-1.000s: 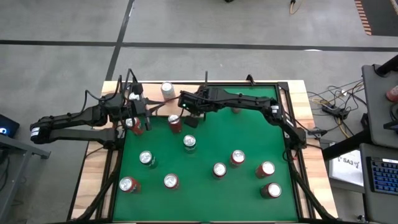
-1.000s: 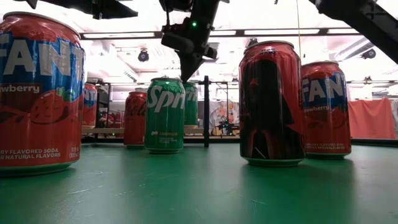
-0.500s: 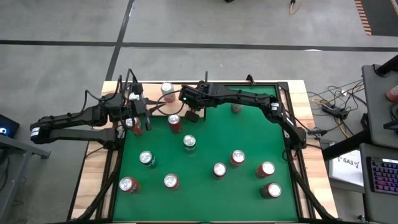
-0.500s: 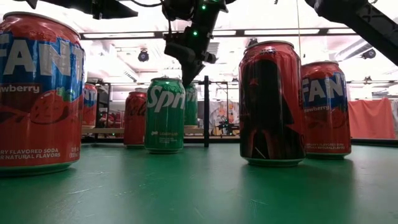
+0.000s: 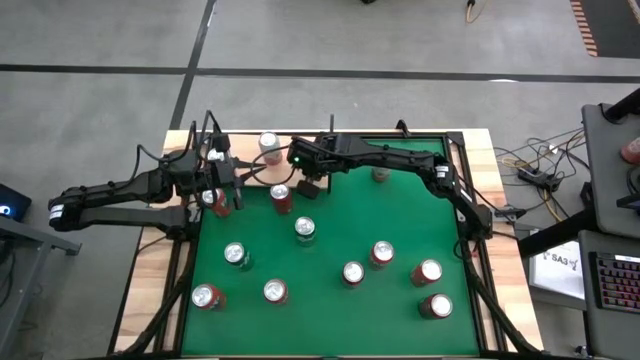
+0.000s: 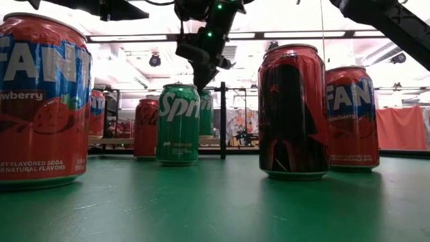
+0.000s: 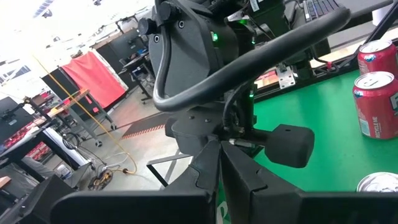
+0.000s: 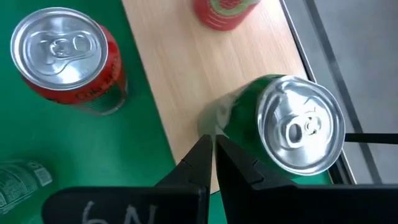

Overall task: Place canned beverage on shelf
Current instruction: Put the green soda can on the shelf

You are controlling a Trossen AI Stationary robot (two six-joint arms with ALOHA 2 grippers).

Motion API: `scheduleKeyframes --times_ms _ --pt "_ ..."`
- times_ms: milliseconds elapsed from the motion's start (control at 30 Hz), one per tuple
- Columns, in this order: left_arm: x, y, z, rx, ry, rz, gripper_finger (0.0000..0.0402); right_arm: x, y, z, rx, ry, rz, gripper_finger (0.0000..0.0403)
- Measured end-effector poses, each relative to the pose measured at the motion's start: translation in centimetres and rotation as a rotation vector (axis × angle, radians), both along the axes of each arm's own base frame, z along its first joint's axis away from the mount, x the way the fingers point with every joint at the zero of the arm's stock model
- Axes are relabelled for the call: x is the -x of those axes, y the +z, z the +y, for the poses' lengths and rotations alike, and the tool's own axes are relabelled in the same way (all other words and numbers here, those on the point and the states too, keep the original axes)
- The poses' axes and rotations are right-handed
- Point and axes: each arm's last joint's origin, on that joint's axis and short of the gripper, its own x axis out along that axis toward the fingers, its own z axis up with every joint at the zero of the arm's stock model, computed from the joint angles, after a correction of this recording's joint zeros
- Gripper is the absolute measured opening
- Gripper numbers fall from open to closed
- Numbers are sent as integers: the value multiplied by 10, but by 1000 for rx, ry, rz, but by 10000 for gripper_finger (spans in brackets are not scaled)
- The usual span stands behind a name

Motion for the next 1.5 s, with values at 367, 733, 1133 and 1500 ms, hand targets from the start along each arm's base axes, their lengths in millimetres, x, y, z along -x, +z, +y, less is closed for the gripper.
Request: scheduleKeyframes --times_ms 367,733,1133,1500 --pt "0 0 0 0 0 1 0 5 1 -25 17 -25 -1 12" --pt "0 0 0 0 0 1 0 8 2 -40 30 -42 -16 12" --pt "0 0 0 0 0 1 0 9 2 -46 20 -77 -27 12" --pt "0 -1 0 5 1 2 0 4 3 -27 -3 -64 -45 12"
